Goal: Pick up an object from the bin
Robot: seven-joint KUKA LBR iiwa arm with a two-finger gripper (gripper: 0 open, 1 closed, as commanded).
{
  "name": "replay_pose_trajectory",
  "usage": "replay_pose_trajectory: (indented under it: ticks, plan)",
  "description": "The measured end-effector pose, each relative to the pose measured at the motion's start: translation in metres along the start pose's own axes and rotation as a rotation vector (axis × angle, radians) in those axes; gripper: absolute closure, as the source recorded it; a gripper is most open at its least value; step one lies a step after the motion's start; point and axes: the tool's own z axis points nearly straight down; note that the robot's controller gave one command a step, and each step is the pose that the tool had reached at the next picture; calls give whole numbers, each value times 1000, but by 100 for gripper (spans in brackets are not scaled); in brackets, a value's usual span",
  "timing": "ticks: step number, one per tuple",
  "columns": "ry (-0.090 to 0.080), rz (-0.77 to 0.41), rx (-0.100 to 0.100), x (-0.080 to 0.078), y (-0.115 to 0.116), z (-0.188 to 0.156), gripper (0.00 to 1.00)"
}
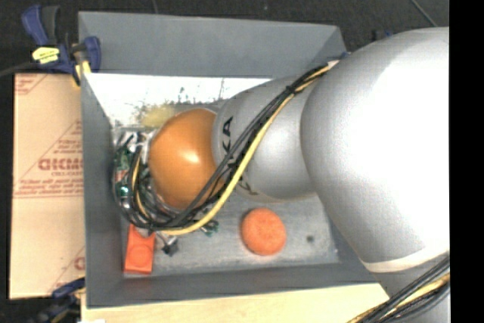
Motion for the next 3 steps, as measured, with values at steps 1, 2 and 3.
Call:
replay_pose_trajectory:
  ticks: [1, 2, 3]
  plan:
    - [-28, -146, -2, 11, -9, -6, 100]
    - [-3, -212, -5, -2, -8, -71, 100]
    - [-13, -190, -2, -11, -8, -98, 100]
